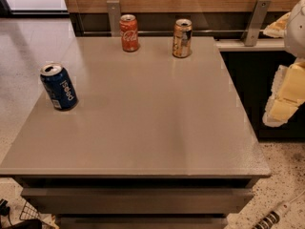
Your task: Move coke can near pepsi can
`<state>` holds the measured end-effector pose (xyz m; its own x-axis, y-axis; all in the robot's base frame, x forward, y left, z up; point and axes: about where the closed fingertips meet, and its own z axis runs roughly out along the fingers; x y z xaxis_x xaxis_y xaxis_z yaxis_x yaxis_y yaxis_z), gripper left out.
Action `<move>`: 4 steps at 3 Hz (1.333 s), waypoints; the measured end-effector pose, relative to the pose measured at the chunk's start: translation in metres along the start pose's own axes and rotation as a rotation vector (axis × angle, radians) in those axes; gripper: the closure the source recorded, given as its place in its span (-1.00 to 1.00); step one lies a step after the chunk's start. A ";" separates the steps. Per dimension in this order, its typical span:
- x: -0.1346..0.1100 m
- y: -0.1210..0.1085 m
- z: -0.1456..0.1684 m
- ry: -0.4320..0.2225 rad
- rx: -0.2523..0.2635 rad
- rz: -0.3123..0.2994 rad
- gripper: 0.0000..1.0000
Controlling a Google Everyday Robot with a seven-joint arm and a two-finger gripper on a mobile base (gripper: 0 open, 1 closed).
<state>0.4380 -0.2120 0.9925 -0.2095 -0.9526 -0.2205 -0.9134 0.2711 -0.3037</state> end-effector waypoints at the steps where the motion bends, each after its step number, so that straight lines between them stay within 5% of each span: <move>1: 0.000 0.000 0.000 0.000 0.000 0.000 -1.00; 3: -0.020 -0.046 0.021 -0.112 0.072 0.016 -1.00; 4: -0.040 -0.066 0.050 -0.208 0.089 0.079 -1.00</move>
Offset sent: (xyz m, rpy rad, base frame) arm 0.0359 -0.0034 -0.0033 0.0796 -0.0610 -0.0033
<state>0.5241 -0.1853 0.9753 -0.1944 -0.8816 -0.4301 -0.8605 0.3638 -0.3567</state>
